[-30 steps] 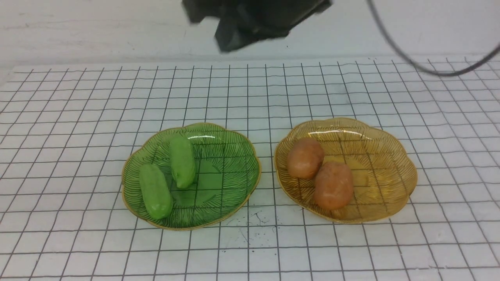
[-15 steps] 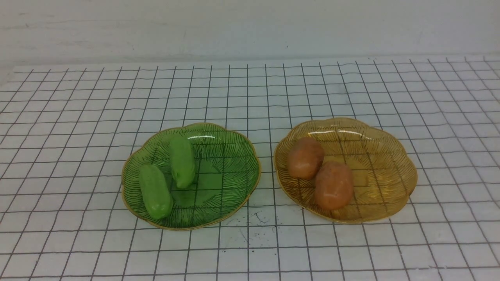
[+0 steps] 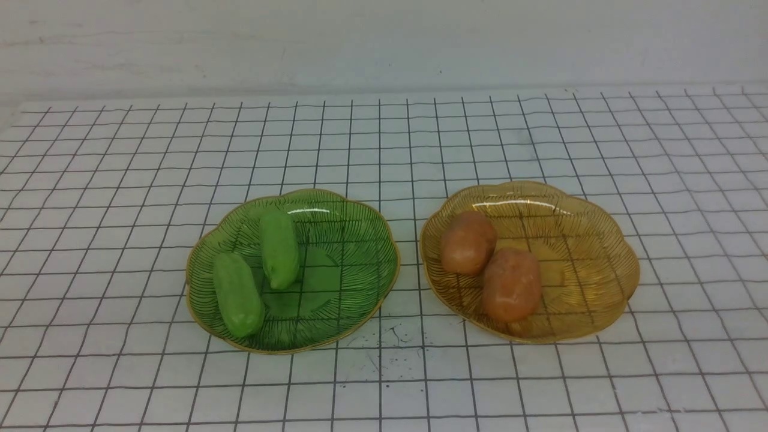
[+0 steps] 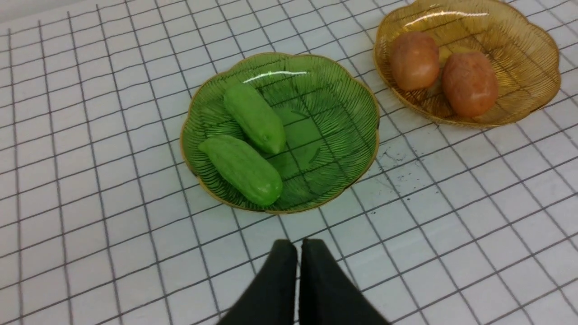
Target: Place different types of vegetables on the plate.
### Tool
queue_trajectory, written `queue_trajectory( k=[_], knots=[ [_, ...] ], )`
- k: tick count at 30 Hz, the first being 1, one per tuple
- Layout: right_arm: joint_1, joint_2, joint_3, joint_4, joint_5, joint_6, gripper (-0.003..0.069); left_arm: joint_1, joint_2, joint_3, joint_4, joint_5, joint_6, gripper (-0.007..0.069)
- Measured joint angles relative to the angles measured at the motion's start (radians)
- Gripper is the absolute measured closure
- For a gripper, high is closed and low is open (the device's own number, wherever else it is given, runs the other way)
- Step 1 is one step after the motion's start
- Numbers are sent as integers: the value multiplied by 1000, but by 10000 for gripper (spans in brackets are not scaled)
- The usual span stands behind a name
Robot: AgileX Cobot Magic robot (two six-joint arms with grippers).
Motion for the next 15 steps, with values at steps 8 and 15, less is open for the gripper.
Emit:
queue_trajectory(
  k=[8, 15],
  knots=[
    [0, -2, 5, -53, -3, 37, 673, 0, -277, 236, -89, -264, -1, 632],
    [0, -2, 5, -59, -3, 37, 673, 0, -438, 339, -95, -317, -1, 632]
  ],
)
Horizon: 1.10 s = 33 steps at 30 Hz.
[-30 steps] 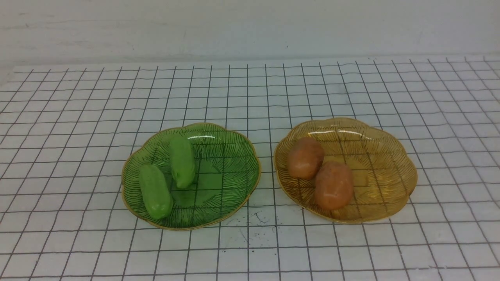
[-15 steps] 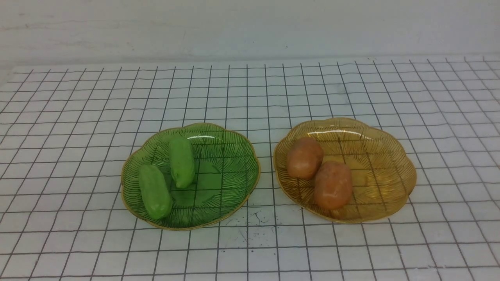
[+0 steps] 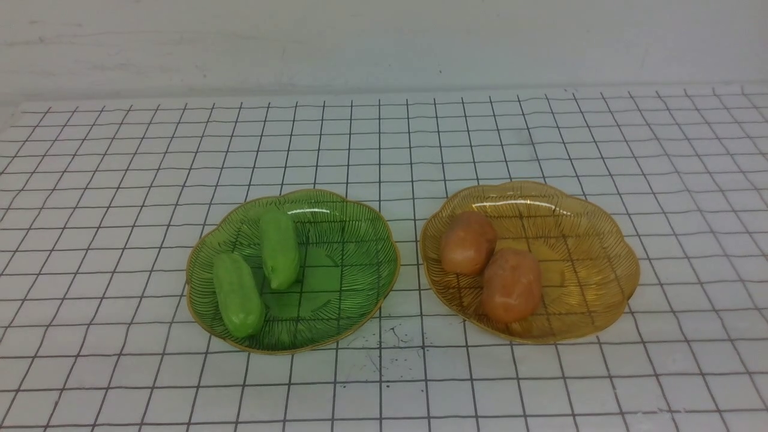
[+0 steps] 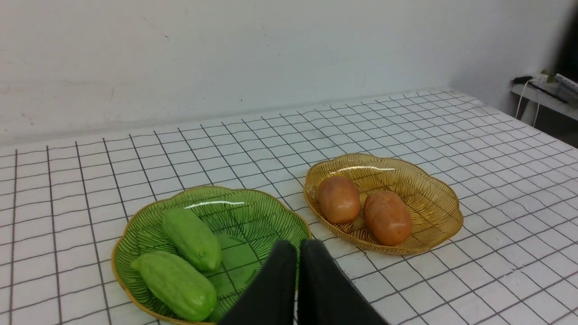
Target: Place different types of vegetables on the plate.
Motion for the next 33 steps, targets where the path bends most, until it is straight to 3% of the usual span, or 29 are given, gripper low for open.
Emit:
queue_trajectory(
  k=[17, 22, 27, 33],
  knots=[
    [0, 0, 0, 0, 0, 0, 673, 0, -22, 86, 12, -3, 7, 632],
    [0, 0, 0, 0, 0, 0, 673, 19, -35, 192, 60, -177, 8, 632],
    [0, 0, 0, 0, 0, 0, 673, 191, -71, 384, 55, -374, 29, 632],
    [0, 0, 0, -1, 0, 0, 673, 378, -106, 588, 25, -498, 53, 632]
  ],
)
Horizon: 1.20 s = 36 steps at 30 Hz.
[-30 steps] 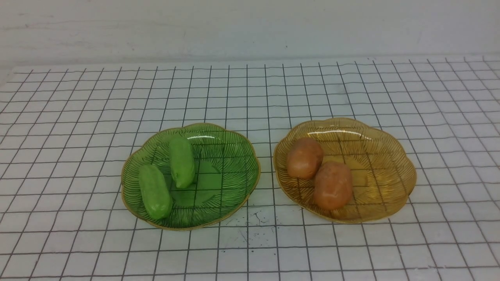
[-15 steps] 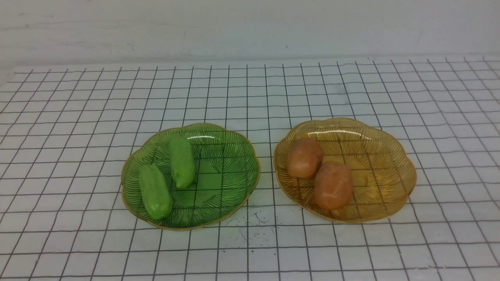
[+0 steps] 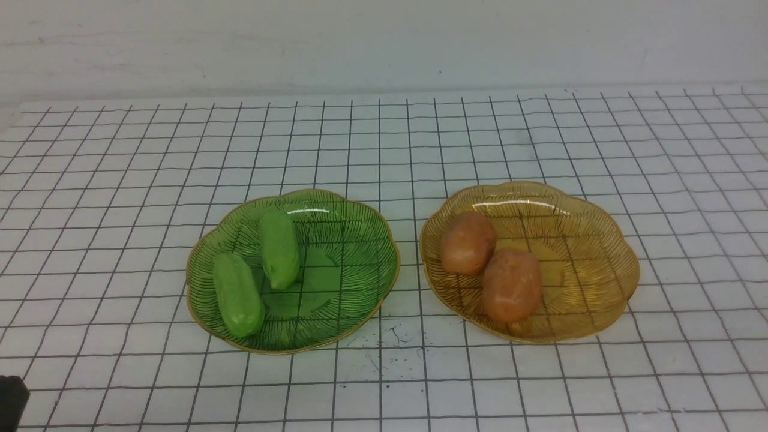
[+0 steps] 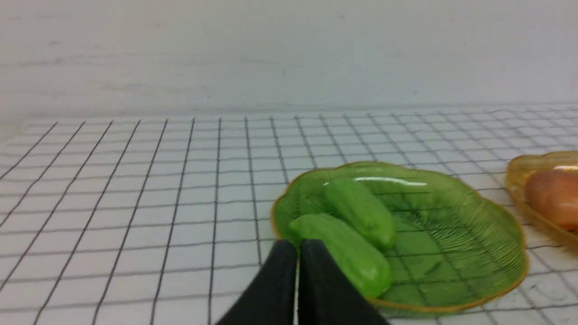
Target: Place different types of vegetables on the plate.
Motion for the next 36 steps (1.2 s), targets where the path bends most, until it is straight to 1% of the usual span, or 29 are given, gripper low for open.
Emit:
queue_trajectory(
  k=[4, 7, 9, 13, 15, 30, 36],
  knots=[
    [0, 0, 0, 0, 0, 1, 673, 19, 0, 86, 0, -2, 0, 632],
    [0, 0, 0, 0, 0, 1, 673, 19, 0, 94, 0, 15, 3, 632],
    [0, 0, 0, 0, 0, 1, 673, 19, 0, 94, 2, 62, 14, 632],
    [0, 0, 0, 0, 0, 1, 673, 19, 0, 95, 4, 94, 80, 632],
    [0, 0, 0, 0, 0, 1, 673, 19, 0, 95, 2, 94, 91, 632],
    [0, 0, 0, 0, 0, 7, 673, 19, 0, 95, 1, 99, 89, 632],
    [0, 0, 0, 0, -23, 7, 673, 19, 0, 95, 1, 101, 89, 632]
  ],
)
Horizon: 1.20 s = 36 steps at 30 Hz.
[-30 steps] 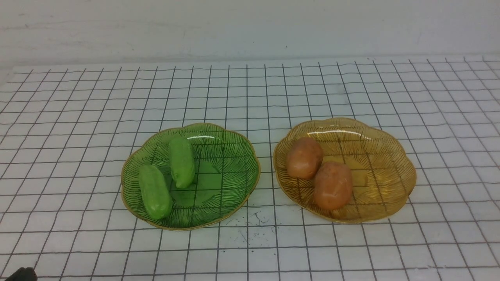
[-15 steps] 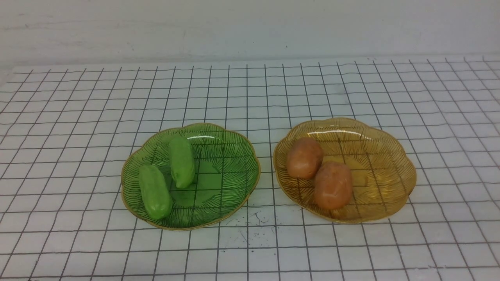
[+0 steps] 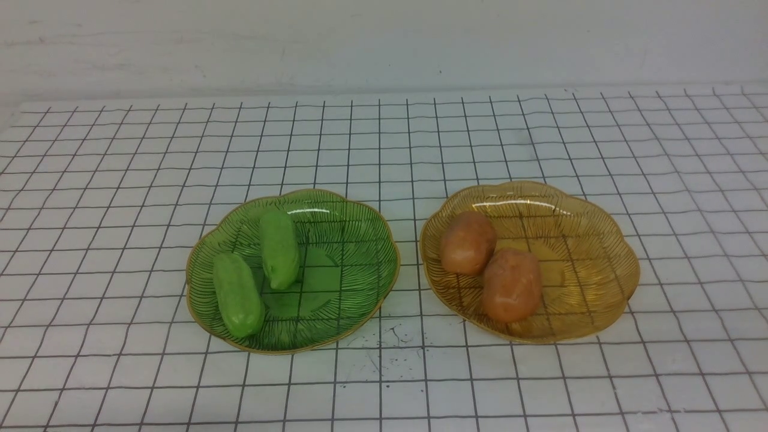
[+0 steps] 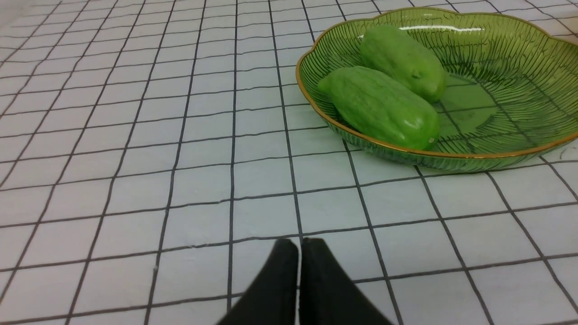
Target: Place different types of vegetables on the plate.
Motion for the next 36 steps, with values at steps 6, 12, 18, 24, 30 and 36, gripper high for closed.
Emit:
queue_trajectory(
  k=[6, 12, 18, 24, 30, 36],
  knots=[
    [0, 0, 0, -7, -2, 0, 673, 0, 0, 0, 0, 0, 0, 632],
    [0, 0, 18, -34, -129, -7, 673, 0, 0, 0, 0, 0, 0, 632],
    [0, 0, 18, 55, -307, -9, 673, 0, 0, 0, 0, 0, 0, 632],
    [0, 1, 33, 595, -302, -492, 673, 0, 0, 0, 0, 0, 0, 632],
    [0, 2, 59, 1154, -278, -1093, 673, 0, 0, 0, 0, 0, 0, 632],
    [0, 3, 68, 1333, -262, -1272, 673, 0, 0, 0, 0, 0, 0, 632]
  ],
)
